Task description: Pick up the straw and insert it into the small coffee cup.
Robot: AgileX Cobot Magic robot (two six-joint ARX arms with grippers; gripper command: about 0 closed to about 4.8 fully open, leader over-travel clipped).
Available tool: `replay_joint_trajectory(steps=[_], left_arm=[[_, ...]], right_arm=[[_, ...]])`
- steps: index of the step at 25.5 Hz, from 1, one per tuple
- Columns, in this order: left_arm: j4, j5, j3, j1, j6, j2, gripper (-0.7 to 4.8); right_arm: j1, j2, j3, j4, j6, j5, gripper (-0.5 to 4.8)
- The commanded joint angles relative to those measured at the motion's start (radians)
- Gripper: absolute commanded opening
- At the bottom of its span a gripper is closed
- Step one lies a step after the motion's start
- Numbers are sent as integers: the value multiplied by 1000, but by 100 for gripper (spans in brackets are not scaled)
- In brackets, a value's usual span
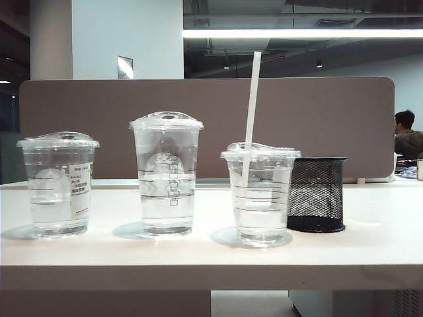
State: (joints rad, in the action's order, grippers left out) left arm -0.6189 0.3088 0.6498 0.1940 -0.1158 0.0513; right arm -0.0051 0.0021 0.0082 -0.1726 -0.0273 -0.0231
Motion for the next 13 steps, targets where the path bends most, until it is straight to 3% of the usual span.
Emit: replay_joint_trajectory(steps=[1,5,8,10,13], left_arm=[[324,-77,-245,-53,21,-42,-4],[446,-105,-407,-148,85,-44,-4],[449,-207,-494,-231,174,-44,-4],[452,-265,-542,-242,184,-44,-5],[452,-264,-604,-243,183,-44,-4]], right_arm=[[0,0,-6,12,-2,-1,-5],[0,0,-6,13,-2,-1,-5],[0,0,-6,12,-2,-1,-5],[0,0,-6,12,-2,-1,-5],[0,0,-6,12,-2,-1,-5]])
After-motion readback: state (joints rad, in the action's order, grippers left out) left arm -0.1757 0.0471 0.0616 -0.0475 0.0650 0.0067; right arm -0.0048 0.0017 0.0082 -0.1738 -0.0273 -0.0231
